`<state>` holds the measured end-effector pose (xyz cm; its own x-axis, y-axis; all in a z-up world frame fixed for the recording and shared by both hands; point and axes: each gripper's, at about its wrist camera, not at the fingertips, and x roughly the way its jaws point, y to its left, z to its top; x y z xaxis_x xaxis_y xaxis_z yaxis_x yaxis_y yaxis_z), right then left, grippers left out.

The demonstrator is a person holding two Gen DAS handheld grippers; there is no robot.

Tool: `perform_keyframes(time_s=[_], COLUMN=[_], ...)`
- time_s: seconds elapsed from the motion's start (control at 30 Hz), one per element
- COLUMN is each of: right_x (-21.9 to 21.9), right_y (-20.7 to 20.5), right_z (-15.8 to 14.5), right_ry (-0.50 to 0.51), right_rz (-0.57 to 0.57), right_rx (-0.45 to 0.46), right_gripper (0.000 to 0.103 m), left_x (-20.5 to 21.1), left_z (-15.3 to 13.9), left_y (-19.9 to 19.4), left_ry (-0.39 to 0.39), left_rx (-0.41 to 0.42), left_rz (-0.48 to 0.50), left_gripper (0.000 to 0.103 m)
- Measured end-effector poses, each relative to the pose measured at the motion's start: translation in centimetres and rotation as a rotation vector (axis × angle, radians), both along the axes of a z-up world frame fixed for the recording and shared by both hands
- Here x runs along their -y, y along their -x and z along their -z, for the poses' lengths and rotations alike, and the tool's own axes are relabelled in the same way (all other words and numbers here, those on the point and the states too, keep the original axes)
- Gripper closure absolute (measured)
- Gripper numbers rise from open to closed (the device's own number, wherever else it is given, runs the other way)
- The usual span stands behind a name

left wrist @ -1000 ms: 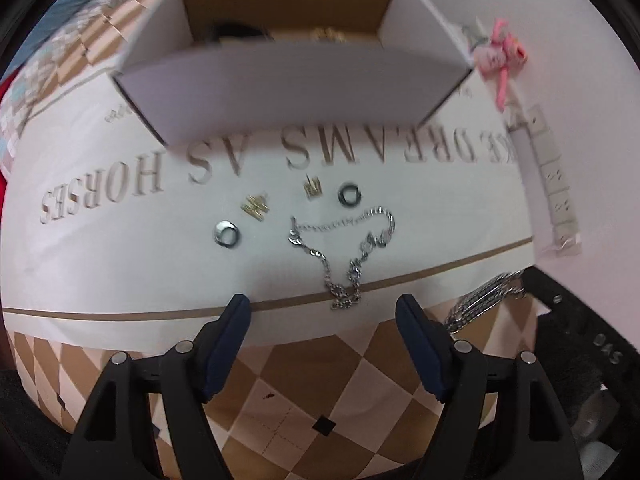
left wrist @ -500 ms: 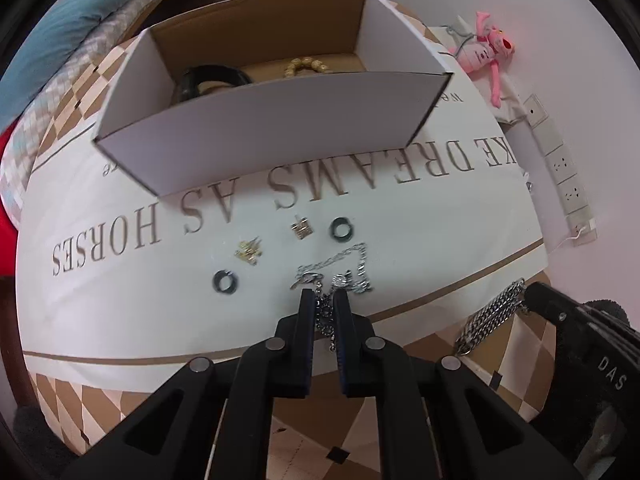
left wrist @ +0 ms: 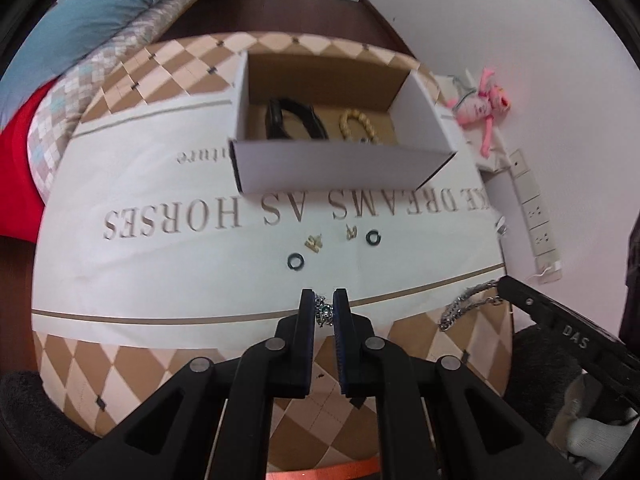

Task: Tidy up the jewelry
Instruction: 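Carry both silver chains into the white box and open both tools, then lift both open tools out of the box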

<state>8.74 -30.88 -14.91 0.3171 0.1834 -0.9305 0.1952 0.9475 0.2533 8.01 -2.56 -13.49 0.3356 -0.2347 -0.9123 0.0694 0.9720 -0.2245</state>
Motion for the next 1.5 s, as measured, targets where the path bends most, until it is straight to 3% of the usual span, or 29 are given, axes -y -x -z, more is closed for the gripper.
perform_keyframes(time_s=[0.2,0.37,0.5,0.63,0.8,1.03,1.2,1.3,1.33,1.37,1.4,1.43,1.47,1.5], right_x=[-1.5,-2.9,-4.1,-5.4,-6.7,-6.8,-7.1,-7.5,-7.5,-7.6,-7.6,-7.7,-7.6,-7.7], right_y=[-0.4,-1.8,-4.6,-8.5,-13.8,-19.4,-21.7,-22.6,-22.6,-22.6,-22.4,-22.2,-21.9,-21.8], right_z=[-3.3,-8.1,-12.0,-13.8,-12.4,-7.6,-4.7,-3.4,-3.1,-3.1,-3.2,-3.4,-3.6,-3.7], right_ry=[-0.058,-0.114,-0.146,-0.097,-0.035,-0.011,0.003,0.05,0.049,0.071,0.094,0.107,0.124,0.135], right_rz=[-0.053,-0.114,-0.17,-0.213,-0.236,-0.223,-0.237,-0.26,-0.267,-0.272,-0.274,-0.277,-0.281,-0.282], right_rx=[0.05,0.127,0.192,0.227,0.192,0.073,-0.006,-0.066,-0.079,-0.08,-0.073,-0.065,-0.058,-0.055], right_gripper=[0.099,0.099,0.099,0.099,0.099,0.099,0.099,0.094,0.083,0.076,0.061,0.048,0.043,0.035], left_x=[-0.6,-1.3,-1.9,-2.3,-2.7,-1.8,-1.4,-1.3,-1.4,-1.5,-1.6,-1.7,-2.0,-2.1], left_z=[-3.8,-7.8,-10.6,-11.3,-9.2,-5.1,-2.7,-2.1,-2.1,-2.1,-2.2,-2.3,-2.5,-2.6], left_y=[-0.4,-2.1,-5.1,-9.2,-14.5,-19.9,-22.1,-22.5,-22.4,-22.4,-22.2,-22.0,-21.9,-21.5], left_ry=[0.066,0.12,0.141,0.125,0.133,0.153,0.118,0.059,0.034,0.018,-0.001,-0.029,-0.057,-0.088], left_rx=[0.05,0.112,0.159,0.18,0.116,-0.018,-0.134,-0.148,-0.137,-0.133,-0.122,-0.102,-0.082,-0.063], left_rz=[-0.002,-0.005,-0.001,0.004,0.012,0.048,0.027,0.009,0.001,-0.003,-0.011,-0.02,-0.029,-0.036], left_gripper=[0.097,0.097,0.097,0.097,0.097,0.096,0.095,0.094,0.086,0.066,0.051,0.026,0.017,0.017])
